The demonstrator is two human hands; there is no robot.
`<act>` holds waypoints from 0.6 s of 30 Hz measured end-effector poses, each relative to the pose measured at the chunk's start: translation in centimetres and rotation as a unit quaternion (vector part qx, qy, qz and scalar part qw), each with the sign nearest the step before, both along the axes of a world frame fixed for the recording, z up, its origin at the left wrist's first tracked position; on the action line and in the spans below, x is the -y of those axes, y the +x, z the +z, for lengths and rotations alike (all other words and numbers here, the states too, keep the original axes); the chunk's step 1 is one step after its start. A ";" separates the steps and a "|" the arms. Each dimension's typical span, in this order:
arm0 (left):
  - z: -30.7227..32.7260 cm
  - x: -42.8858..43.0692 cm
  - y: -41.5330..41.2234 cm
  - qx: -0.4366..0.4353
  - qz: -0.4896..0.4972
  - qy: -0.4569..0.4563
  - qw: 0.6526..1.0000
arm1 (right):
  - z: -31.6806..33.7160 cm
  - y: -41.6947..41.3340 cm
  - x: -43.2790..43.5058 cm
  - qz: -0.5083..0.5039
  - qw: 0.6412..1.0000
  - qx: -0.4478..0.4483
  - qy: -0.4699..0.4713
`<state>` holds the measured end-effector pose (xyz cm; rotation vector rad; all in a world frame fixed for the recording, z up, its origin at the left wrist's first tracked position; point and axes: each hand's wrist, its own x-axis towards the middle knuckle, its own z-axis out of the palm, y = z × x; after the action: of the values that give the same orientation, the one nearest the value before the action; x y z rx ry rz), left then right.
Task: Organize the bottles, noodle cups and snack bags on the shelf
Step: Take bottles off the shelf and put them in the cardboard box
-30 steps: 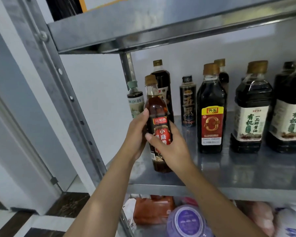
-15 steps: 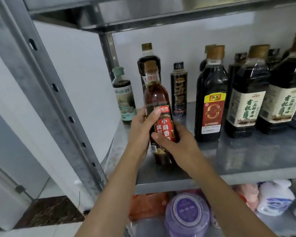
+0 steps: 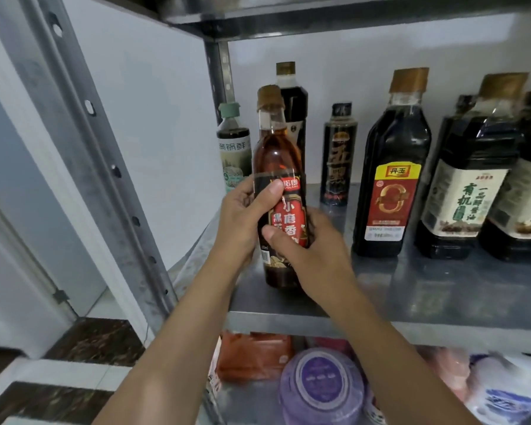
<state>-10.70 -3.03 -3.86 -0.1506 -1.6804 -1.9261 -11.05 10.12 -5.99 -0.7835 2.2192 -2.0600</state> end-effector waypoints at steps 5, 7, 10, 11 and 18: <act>-0.2 0.5 -0.3 0.012 0.009 -0.001 1.000 | 0.0 0.1 0.2 0.012 1.000 -0.005 0.003; -0.2 0.5 -0.6 0.025 0.016 -0.014 0.999 | 0.0 0.2 0.2 -0.010 1.000 -0.011 0.002; -0.1 0.2 -0.8 0.034 0.038 -0.016 0.999 | -0.4 0.4 0.0 -0.077 0.995 -0.058 0.014; -0.2 0.2 -0.7 0.030 0.047 -0.024 0.998 | -0.4 0.6 0.0 -0.088 0.994 -0.069 0.019; -0.6 0.6 -0.2 0.032 0.001 -0.023 0.999 | -0.2 1.0 0.2 -0.069 0.992 -0.086 0.060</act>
<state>-10.87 -3.60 -4.45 -0.1044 -1.7668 -1.9100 -10.10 9.93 -6.17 -0.8503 2.5282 -1.9597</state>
